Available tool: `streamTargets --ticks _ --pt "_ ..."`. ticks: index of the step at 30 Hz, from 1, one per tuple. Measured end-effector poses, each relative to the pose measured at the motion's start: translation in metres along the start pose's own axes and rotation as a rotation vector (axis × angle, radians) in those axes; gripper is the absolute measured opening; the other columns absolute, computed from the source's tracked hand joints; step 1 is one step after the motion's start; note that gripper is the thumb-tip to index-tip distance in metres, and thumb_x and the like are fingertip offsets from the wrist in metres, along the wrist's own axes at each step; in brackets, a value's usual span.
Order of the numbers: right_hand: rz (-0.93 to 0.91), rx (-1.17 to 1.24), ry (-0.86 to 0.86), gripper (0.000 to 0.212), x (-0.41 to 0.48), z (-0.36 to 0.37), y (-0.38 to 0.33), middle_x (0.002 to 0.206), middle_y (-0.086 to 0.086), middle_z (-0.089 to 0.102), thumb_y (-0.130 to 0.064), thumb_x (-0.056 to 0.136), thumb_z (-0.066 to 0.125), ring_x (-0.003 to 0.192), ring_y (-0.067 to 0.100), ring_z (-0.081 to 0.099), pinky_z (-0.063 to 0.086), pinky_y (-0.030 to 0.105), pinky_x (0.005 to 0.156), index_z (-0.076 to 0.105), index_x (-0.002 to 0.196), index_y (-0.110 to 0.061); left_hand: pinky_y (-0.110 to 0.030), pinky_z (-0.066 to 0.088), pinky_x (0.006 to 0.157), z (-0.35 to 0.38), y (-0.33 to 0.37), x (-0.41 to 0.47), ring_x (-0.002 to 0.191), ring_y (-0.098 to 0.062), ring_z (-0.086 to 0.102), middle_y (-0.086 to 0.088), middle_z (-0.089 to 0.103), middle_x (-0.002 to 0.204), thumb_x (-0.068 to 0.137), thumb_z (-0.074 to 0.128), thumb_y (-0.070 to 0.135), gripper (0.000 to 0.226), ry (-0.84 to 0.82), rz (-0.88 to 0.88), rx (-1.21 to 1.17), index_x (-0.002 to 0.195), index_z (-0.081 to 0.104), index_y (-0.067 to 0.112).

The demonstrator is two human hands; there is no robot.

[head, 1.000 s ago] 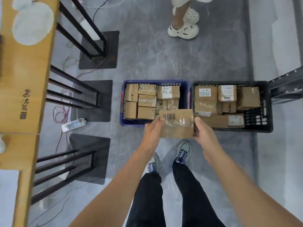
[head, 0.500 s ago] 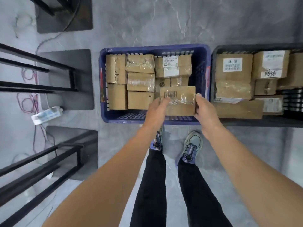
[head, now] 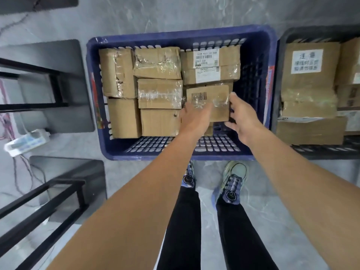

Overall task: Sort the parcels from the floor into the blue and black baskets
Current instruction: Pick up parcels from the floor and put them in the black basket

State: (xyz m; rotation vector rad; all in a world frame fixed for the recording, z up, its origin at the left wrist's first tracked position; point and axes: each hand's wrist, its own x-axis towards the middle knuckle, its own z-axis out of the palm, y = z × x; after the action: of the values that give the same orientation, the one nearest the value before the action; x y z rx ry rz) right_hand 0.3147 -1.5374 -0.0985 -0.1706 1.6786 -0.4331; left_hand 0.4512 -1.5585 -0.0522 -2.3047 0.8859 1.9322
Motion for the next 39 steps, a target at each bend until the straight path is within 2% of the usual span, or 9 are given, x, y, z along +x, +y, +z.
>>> streamTargets --ticks 3,6,11,15,22,24,28,35,39 --pt "-0.001 0.006 -0.019 0.048 0.008 0.003 0.001 0.131 -0.014 0.065 -0.061 0.106 0.043 0.12 0.008 0.061 0.046 0.041 0.113 0.06 0.143 -0.035 -0.055 0.031 0.12 0.004 -0.005 0.011 0.151 -0.031 0.03 -0.001 0.023 0.169 0.099 0.05 0.053 0.078 -0.015 0.009 0.016 0.165 0.02 0.024" --pt "-0.006 0.04 -0.014 0.041 0.013 0.007 0.003 0.121 -0.017 0.066 -0.057 0.108 0.044 0.113 0.004 0.062 0.047 0.039 0.111 0.062 0.137 -0.034 -0.052 0.031 0.119 0.006 -0.009 0.014 0.15 -0.03 0.03 0.0 0.021 0.167 0.1 0.051 0.049 0.075 0.022 0.038 0.047 0.164 0.025 0.021" --pt "0.002 0.119 -0.014 0.05 0.014 0.014 0.004 0.143 -0.01 0.059 -0.057 0.106 0.047 0.124 0.009 0.058 0.045 0.044 0.115 0.057 0.147 -0.03 -0.043 0.023 0.122 0.011 -0.018 0.012 0.156 -0.023 0.021 0.003 0.008 0.172 0.103 0.049 0.04 0.068 0.06 0.115 0.055 0.164 0.028 0.019" --pt "-0.018 0.18 -0.009 0.051 0.012 0.021 0.006 0.143 -0.01 0.06 -0.055 0.106 0.049 0.118 0.003 0.059 0.043 0.04 0.114 0.056 0.149 -0.029 -0.032 0.02 0.118 0.013 -0.024 0.01 0.156 -0.013 0.019 0.006 0.008 0.174 0.104 0.049 0.032 0.06 0.086 0.198 0.035 0.161 0.034 0.021" --pt "-0.031 0.172 -0.019 0.065 -0.007 0.016 0.001 0.162 -0.006 0.045 -0.061 0.104 0.049 0.14 0.012 0.046 0.03 0.045 0.125 0.043 0.159 -0.029 -0.044 0.017 0.126 0.003 -0.018 0.0 0.158 -0.013 0.013 0.008 0.011 0.174 0.103 0.051 0.037 0.062 0.027 0.149 -0.075 0.161 0.034 0.027" --pt "-0.054 0.162 -0.001 0.067 -0.02 0.009 -0.003 0.164 -0.006 0.042 -0.062 0.104 0.048 0.148 0.013 0.04 0.026 0.045 0.127 0.041 0.161 -0.027 -0.046 0.019 0.127 -0.001 -0.016 -0.013 0.157 -0.014 0.017 0.008 0.015 0.173 0.103 0.052 0.038 0.061 0.025 0.126 -0.118 0.16 0.036 0.026" --pt "-0.132 0.225 0.022 0.064 -0.061 -0.011 -0.018 0.161 -0.004 0.046 -0.055 0.107 0.048 0.148 0.012 0.042 0.032 0.038 0.125 0.043 0.16 -0.019 -0.049 0.03 0.124 -0.01 -0.004 -0.051 0.15 -0.016 0.033 0.006 0.032 0.166 0.1 0.055 0.045 0.066 -0.022 0.093 -0.209 0.16 0.035 0.029" --pt "-0.305 0.26 -0.027 0.06 -0.192 -0.059 -0.079 0.161 -0.006 0.047 -0.051 0.109 0.044 0.147 0.009 0.043 0.031 0.037 0.126 0.042 0.16 -0.018 -0.05 0.031 0.123 -0.037 0.061 -0.168 0.148 -0.012 0.038 0.01 0.041 0.162 0.088 0.054 0.061 0.078 -0.07 0.204 -0.218 0.159 0.039 0.034" --pt "-0.401 0.289 -0.03 0.061 -0.282 -0.09 -0.117 0.161 0.009 0.047 -0.045 0.111 0.042 0.149 0.021 0.044 0.031 0.039 0.127 0.04 0.159 -0.007 -0.051 0.034 0.121 -0.053 0.112 -0.255 0.146 -0.015 0.04 0.01 0.042 0.16 0.088 0.053 0.064 0.078 -0.055 0.331 -0.187 0.158 0.038 0.035"
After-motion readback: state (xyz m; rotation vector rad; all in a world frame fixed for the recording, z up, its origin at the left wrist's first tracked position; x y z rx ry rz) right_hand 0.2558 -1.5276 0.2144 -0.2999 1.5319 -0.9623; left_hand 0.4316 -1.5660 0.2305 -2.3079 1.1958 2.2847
